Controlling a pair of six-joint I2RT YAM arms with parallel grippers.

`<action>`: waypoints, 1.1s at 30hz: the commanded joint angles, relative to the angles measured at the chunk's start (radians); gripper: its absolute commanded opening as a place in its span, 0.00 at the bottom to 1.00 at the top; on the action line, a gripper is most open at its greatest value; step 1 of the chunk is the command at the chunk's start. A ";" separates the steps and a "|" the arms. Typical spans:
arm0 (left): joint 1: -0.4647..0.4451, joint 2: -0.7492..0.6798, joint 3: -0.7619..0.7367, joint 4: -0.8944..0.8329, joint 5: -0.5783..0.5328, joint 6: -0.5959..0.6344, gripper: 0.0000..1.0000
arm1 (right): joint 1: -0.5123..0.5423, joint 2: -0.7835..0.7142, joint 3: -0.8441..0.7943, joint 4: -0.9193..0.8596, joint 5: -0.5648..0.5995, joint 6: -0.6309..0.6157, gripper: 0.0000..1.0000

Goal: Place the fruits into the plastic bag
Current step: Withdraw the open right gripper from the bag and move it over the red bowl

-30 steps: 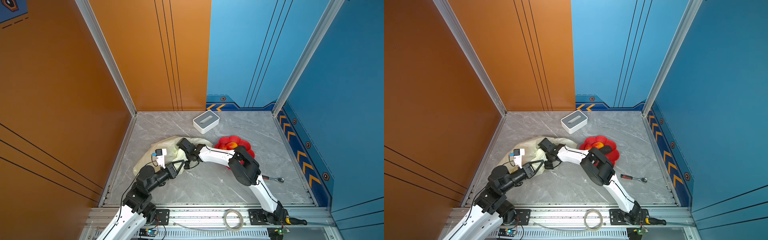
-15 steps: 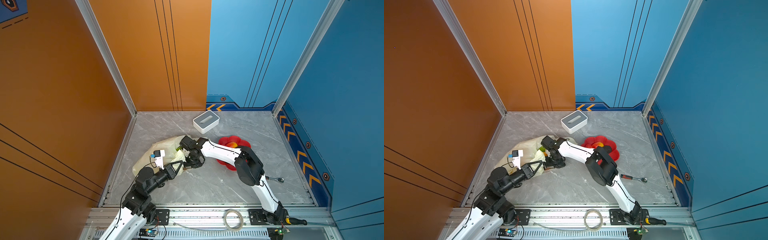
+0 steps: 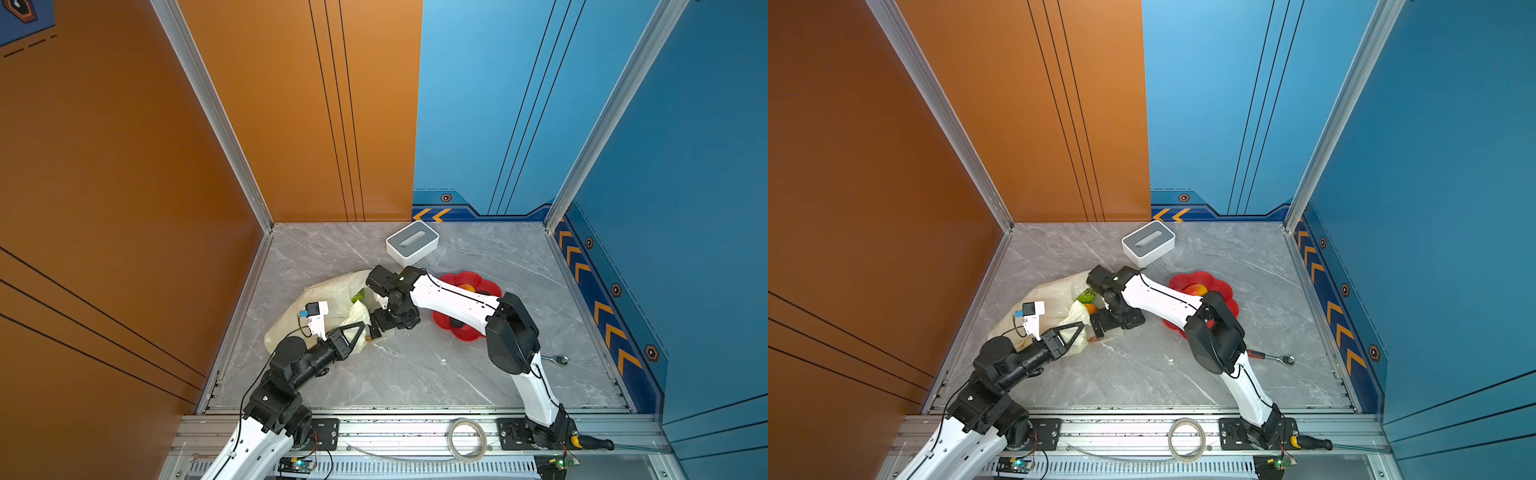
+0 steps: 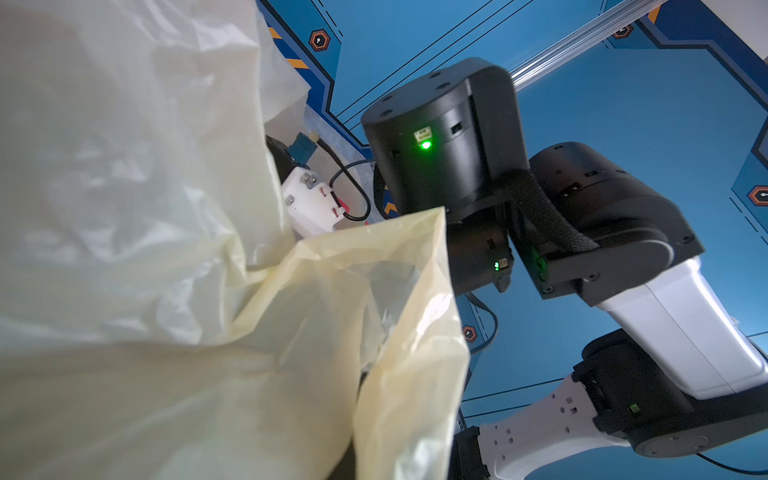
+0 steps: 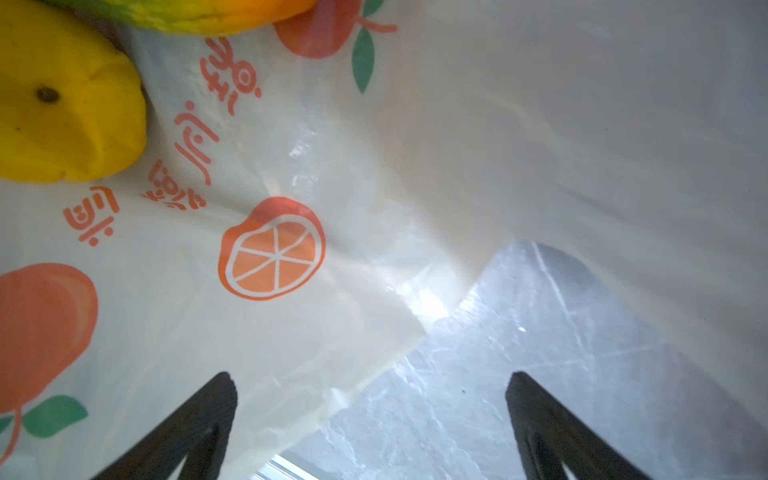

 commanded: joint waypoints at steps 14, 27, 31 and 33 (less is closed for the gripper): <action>0.017 0.024 -0.021 0.014 -0.003 -0.007 0.00 | -0.017 -0.224 0.030 -0.204 0.256 -0.096 1.00; 0.023 0.080 0.025 -0.008 0.007 0.030 0.00 | -0.044 -0.553 -0.046 -0.200 0.649 -0.176 1.00; 0.023 0.091 0.036 -0.037 -0.003 0.041 0.00 | -0.181 -0.688 -0.174 -0.121 0.496 -0.135 1.00; 0.024 0.096 0.035 -0.046 -0.014 0.038 0.00 | -0.294 -0.759 -0.251 -0.064 0.359 -0.095 1.00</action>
